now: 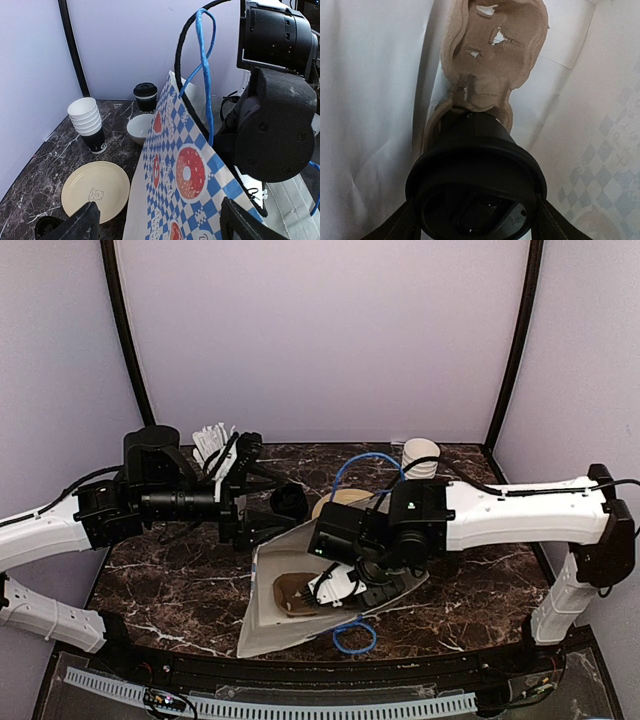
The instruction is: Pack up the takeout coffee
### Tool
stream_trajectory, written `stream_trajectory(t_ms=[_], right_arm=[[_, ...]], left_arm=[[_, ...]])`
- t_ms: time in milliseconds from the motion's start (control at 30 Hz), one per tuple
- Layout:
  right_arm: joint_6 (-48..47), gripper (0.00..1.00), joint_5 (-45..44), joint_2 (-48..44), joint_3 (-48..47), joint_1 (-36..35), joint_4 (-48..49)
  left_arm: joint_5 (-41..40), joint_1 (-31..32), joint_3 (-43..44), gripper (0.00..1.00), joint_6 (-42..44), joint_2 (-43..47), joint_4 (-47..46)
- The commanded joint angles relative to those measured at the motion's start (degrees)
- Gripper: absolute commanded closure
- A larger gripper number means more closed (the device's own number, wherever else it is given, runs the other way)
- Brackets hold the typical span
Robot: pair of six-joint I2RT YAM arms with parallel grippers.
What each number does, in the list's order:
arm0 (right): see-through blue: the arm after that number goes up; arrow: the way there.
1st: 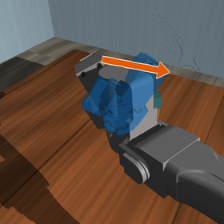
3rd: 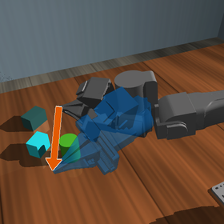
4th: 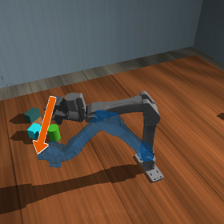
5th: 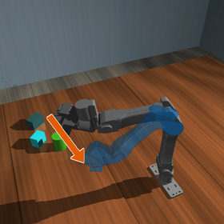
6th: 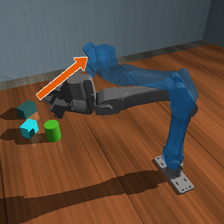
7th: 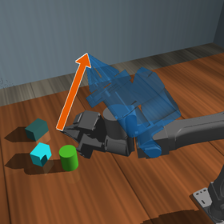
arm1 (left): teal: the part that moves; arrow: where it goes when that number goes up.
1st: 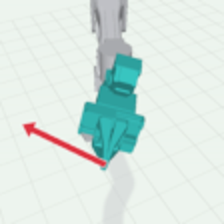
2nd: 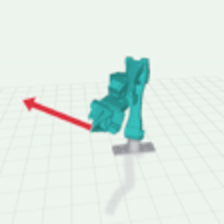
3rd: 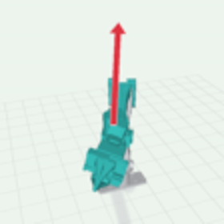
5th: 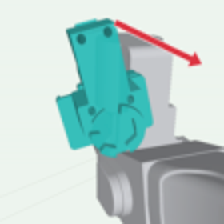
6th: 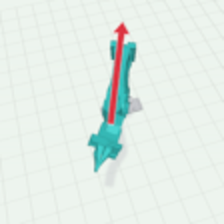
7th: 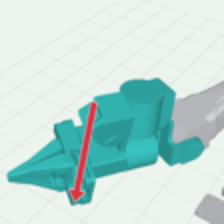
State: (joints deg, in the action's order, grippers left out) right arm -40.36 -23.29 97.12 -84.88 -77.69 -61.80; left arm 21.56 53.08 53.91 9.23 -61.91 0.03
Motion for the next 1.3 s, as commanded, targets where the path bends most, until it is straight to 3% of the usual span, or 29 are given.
stream_trajectory(t_ms=[0,300,600,1000,1267], right_arm=[[2.6,0.49,8.7,3.8,-6.4,4.0,-4.6],[2.0,0.5,18.0,9.2,-14.9,9.3,-11.2],[3.0,0.49,14.1,10.3,-18.5,9.5,-12.2],[-2.1,0.5,24.7,14.0,-12.5,12.8,-10.8],[-3.9,0.49,30.9,15.7,-9.5,13.9,-11.4]], left_arm=[[-1.9,-0.2,-1.0,0.14,-0.1,0.6,-0.6],[-5.0,-0.3,-1.0,0.13,-0.3,1.0,-0.4],[-11.6,-2.0,0.5,0.07,-3.4,0.3,1.0],[-12.3,-9.0,2.2,0.06,-7.8,0.1,0.6],[-11.7,-9.7,5.8,0.04,-7.4,0.5,2.1]])
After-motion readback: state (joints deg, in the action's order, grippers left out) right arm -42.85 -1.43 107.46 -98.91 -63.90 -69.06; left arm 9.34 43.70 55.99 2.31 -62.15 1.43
